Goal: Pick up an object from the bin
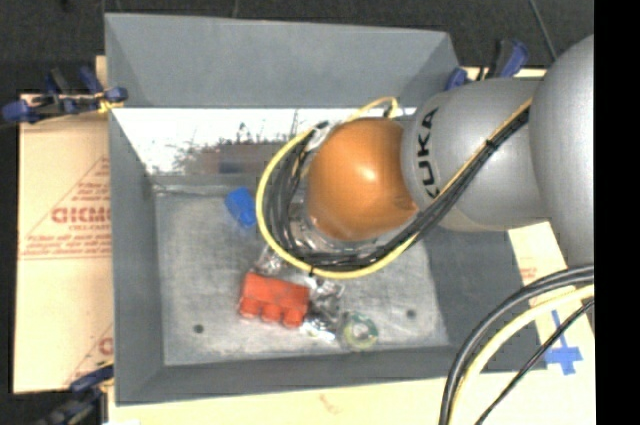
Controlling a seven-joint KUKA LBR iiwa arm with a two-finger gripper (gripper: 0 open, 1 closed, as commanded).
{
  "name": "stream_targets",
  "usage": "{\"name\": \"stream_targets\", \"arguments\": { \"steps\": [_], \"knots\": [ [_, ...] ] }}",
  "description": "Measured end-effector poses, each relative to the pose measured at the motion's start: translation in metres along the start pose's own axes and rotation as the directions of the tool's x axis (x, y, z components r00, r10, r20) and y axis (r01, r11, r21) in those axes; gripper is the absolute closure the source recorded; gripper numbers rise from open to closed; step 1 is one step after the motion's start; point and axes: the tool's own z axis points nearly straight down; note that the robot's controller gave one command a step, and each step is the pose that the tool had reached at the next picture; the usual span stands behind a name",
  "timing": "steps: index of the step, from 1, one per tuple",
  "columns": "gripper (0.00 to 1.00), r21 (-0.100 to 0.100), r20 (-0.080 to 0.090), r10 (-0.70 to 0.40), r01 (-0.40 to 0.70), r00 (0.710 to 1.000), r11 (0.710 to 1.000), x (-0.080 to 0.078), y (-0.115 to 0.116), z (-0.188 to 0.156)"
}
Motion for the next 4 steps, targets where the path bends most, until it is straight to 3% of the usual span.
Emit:
{"name": "stream_targets", "arguments": {
  "steps": [1, 2, 3, 4],
  "knots": [
    [0.00, -0.002, -0.010, -0.250, 0.250, 0.968, 0.968, -0.016, 0.041, 0.002],
    [1.00, -0.004, -0.006, -0.244, 0.244, 0.970, 0.970, -0.017, 0.042, 0.001],
    [0.00, -0.006, -0.002, -0.243, 0.243, 0.970, 0.970, -0.018, 0.045, 0.003],
    [0.00, -0.009, -0.005, -0.090, 0.090, 0.996, 0.996, -0.109, 0.081, 0.005]
  ]
}}
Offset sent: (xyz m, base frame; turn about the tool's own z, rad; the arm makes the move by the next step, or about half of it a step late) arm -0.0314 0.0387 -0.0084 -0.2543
